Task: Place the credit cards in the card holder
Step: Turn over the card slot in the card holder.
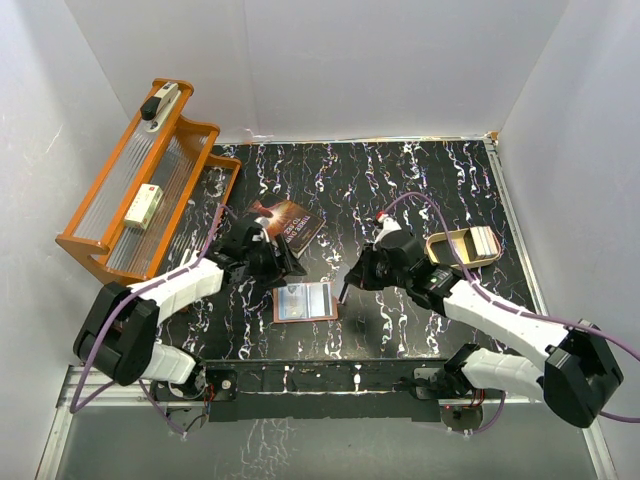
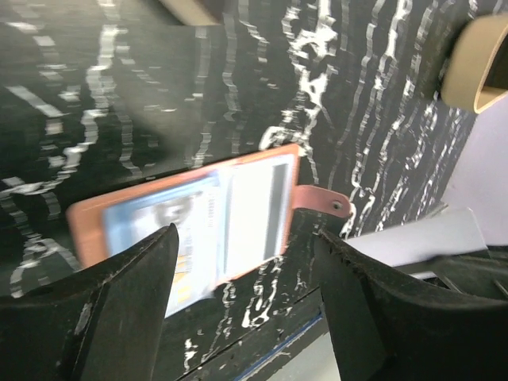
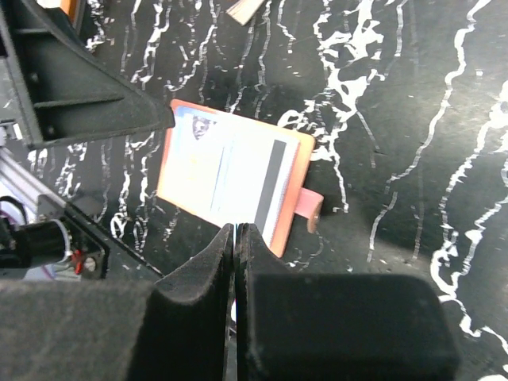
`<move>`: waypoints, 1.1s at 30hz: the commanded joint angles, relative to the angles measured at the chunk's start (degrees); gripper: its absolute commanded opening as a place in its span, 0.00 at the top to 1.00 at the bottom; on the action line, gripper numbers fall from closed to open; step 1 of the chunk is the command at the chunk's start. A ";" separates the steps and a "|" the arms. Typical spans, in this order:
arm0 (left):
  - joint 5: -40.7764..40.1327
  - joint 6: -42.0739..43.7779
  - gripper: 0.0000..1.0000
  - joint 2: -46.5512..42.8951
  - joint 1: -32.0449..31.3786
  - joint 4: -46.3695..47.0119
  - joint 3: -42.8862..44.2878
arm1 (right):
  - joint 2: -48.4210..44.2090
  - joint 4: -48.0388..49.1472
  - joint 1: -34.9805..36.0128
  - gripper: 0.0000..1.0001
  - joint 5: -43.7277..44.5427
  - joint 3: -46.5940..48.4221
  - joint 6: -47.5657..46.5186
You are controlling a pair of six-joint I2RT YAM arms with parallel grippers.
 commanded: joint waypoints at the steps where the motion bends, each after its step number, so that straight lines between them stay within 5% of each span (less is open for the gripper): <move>1: 3.47 3.11 0.31 -4.49 4.60 -4.24 -2.65 | 2.42 8.54 0.87 1.00 -5.32 1.71 4.22; 22: 12.39 1.29 0.29 -3.10 9.12 3.56 -8.13 | 19.97 21.99 4.14 1.00 -8.75 4.19 6.57; 33: 14.09 1.01 0.29 -0.65 9.12 7.54 -10.40 | 21.26 20.22 4.09 1.00 -4.11 0.55 4.97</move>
